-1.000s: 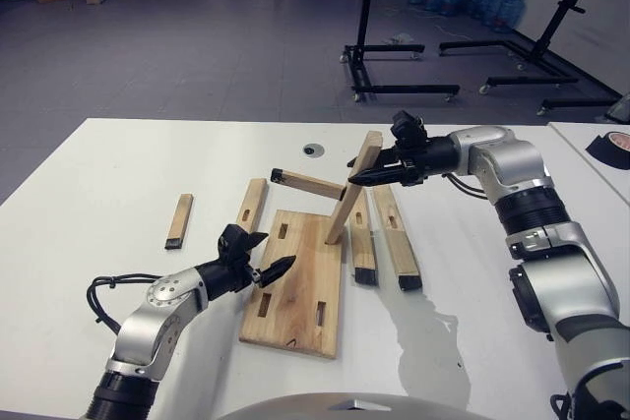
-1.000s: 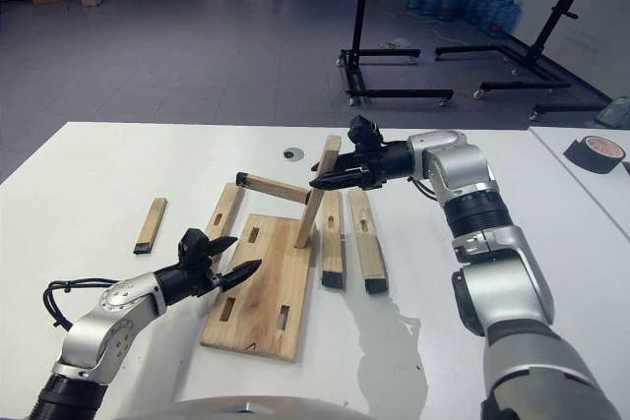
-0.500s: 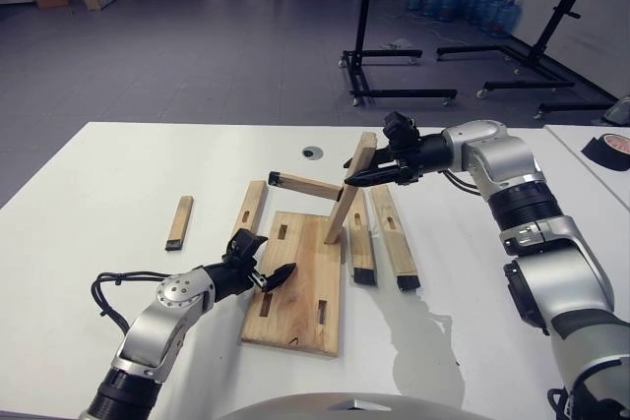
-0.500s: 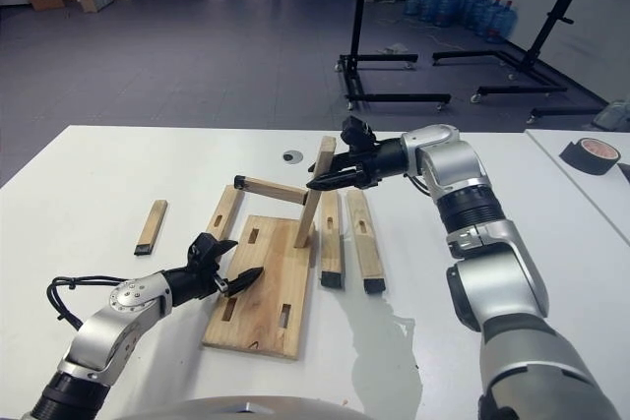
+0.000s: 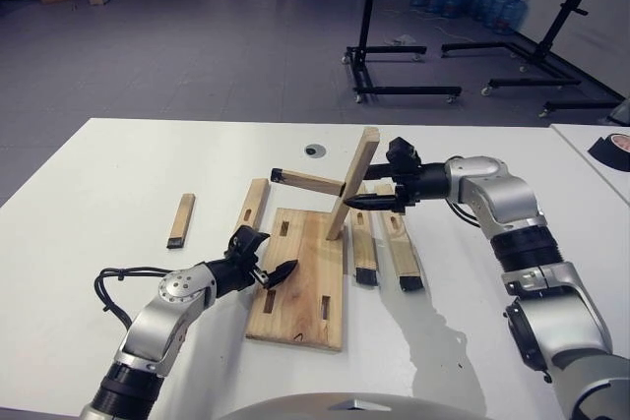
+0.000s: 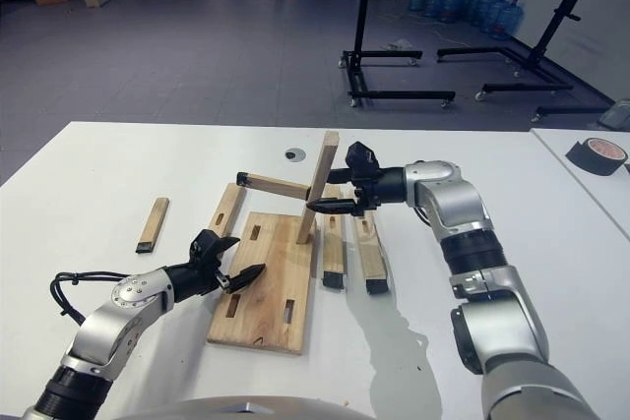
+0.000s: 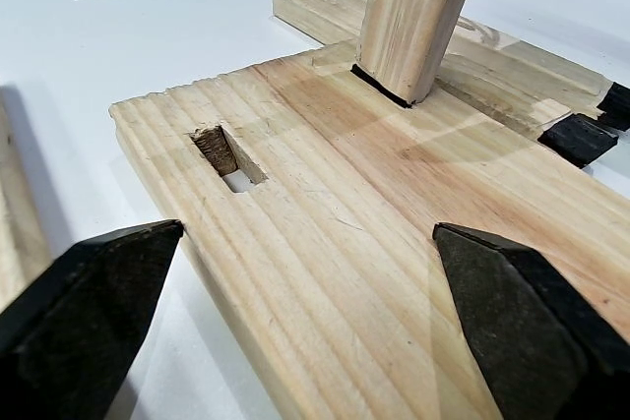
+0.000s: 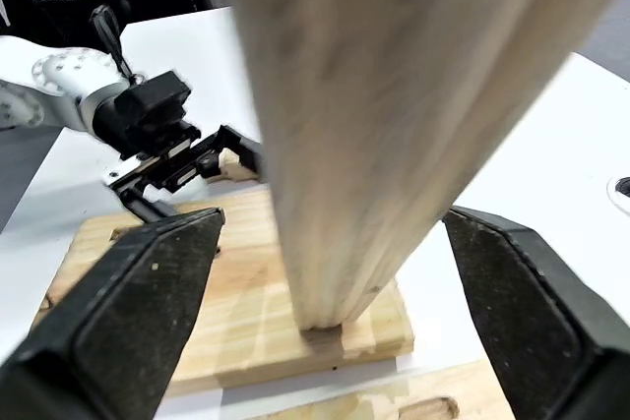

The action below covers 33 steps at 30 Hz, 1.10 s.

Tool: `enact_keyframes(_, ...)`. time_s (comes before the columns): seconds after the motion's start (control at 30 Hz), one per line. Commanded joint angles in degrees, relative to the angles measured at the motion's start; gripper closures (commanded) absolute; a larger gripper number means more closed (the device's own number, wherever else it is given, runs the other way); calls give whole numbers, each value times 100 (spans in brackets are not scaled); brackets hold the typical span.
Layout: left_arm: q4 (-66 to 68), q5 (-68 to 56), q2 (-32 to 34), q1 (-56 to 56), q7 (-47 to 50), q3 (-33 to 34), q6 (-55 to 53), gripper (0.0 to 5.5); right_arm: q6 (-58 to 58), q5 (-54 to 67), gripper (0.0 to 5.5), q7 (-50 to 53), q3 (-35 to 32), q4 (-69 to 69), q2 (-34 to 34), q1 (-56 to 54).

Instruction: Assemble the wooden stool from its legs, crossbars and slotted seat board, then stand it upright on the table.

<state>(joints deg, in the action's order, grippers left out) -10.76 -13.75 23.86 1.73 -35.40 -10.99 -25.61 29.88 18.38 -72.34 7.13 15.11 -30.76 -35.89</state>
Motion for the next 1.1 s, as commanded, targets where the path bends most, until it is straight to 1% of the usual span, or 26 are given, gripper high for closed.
enact_keyframes(0.03,52,16,18,63,66,56,-200,84,241,198,143,260,-297,-378,-166,170)
enact_keyframes(0.17,-339,-167,-50,12,189,278,-350,84,445,-86,143,411,-144,-684,-721,897)
enact_keyframes(0.27,-689,-231,-54,15,271,352,-482,84,742,-29,143,788,-383,-1026,-866,1491)
enact_keyframes(0.37,-1110,-347,-91,60,408,493,-675,84,938,-221,143,1967,-782,-1204,-549,1918)
enact_keyframes(0.43,-1430,-542,-124,95,514,670,-875,84,1499,-166,143,3034,-1245,-1412,-55,2054)
enact_keyframes(0.47,-1557,-614,-120,128,565,753,-961,84,1776,-204,143,3522,-1358,-1663,180,2173)
enact_keyframes(0.53,-1736,-678,-72,221,649,852,-1075,84,2311,-251,143,4260,-1448,-2201,579,2394)
enact_keyframes(0.67,-1819,-679,-51,329,812,956,-1155,84,3244,-242,143,5363,-1556,-3232,1429,2792)
enact_keyframes(0.77,-1809,-644,-97,329,937,959,-1147,84,3517,-362,143,5848,-1433,-3660,1740,3008)
enact_keyframes(0.9,-1813,-623,-169,322,1112,925,-1119,84,3724,-487,143,6159,-1254,-3617,1823,3289)
enact_keyframes(1.0,-1783,-573,-176,311,1200,892,-1108,84,3672,-626,188,6214,-1012,-3436,1710,3451)
enact_keyframes(1.03,-1779,-548,-188,302,1232,889,-1106,84,3645,-648,213,6213,-971,-3393,1667,3488)
enact_keyframes(1.1,-1759,-663,-356,261,1353,1021,-1140,84,3585,-663,248,6169,-960,-3310,1588,3529)
